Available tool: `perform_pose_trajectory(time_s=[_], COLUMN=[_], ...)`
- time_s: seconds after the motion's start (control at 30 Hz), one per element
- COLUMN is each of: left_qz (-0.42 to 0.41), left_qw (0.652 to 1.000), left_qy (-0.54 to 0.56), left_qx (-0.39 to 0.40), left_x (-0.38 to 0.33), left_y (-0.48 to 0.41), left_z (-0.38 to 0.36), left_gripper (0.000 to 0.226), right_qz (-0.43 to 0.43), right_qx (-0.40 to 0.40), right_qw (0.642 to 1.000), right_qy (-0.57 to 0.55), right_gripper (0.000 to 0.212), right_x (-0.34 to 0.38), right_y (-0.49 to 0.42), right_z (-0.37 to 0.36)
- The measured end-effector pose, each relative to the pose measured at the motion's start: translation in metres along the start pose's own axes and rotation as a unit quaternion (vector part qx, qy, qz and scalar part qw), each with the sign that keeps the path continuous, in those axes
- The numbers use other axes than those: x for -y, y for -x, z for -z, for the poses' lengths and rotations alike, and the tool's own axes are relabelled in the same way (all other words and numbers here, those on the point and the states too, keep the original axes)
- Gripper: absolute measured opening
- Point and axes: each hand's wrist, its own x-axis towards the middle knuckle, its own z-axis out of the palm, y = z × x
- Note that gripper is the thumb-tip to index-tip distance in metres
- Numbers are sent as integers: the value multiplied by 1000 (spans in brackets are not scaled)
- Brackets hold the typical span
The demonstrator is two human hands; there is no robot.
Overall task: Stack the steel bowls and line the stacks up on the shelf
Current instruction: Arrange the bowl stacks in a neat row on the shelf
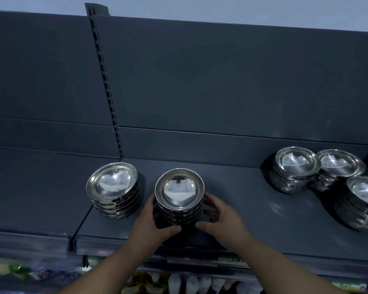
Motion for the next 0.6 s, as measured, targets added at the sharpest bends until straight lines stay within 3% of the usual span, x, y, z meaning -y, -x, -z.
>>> perform_pose_trajectory(time_s=[0.33, 0.6], left_qz=[-20, -25], left_qw=[1000, 999], left_qy=[-12, -9], left_qx=[12, 28], left_x=[-7, -3], left_y=[-20, -28], left_z=[6, 4], left_gripper=[87, 94], right_qz=[11, 8], right_qx=[-44, -70], right_qw=[999, 996], right_qy=[24, 58], right_gripper=[76, 71], right_x=[2, 9], right_y=[8, 2], right_z=[-15, -13])
